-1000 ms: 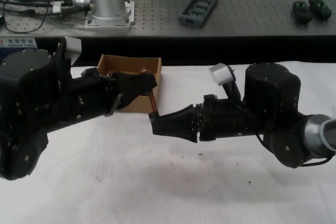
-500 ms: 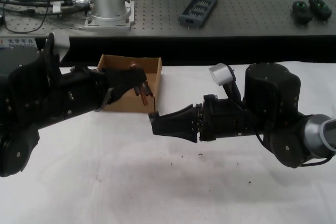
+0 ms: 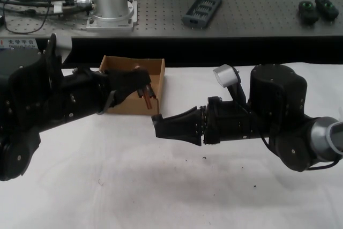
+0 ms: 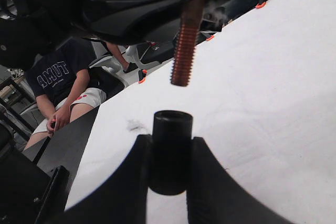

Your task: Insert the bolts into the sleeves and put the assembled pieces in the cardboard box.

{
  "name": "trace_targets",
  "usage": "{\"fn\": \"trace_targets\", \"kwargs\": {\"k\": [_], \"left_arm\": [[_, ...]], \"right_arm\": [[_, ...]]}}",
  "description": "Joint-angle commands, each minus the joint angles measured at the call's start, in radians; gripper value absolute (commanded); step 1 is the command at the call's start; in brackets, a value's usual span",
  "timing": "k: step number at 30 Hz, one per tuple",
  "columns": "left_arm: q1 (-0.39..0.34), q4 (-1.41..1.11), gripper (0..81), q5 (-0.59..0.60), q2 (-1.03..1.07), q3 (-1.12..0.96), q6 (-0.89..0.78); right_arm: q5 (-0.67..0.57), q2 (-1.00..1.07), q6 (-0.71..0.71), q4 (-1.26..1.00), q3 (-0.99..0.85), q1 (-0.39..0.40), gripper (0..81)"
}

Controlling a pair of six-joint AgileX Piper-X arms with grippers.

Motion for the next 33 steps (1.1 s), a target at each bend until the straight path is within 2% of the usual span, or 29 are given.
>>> {"fn": "trace_targets", "kwargs": {"k": [1, 13, 23, 28, 33], "left_arm": [[-0.007, -0.004, 0.6, 0.009, -0.014, -0.003, -0.007], [-0.029, 0.025, 0.6, 0.028, -0.014, -0.003, -0.042], [-0.026, 0.055, 0.6, 0.037, -0.021, -0.003, -0.253], [-0.026, 0.067, 0.6, 0.144, -0.038, -0.003, -0.105], [-0.026, 0.079, 0.6, 0.165, -0.037, -0.003, -0.024]], "right_arm": [[-0.004, -0.019, 0.021, -0.024, -0.009, 0.005, 5.1], [-0.022, -0.019, 0.021, 0.002, -0.030, 0.005, 5.1], [-0.027, -0.019, 0.021, 0.006, -0.030, 0.005, 5.1], [-0.027, -0.019, 0.030, 0.006, -0.030, 0.001, 5.1], [-0.027, -0.019, 0.034, 0.021, -0.030, 0.001, 5.1]]}}
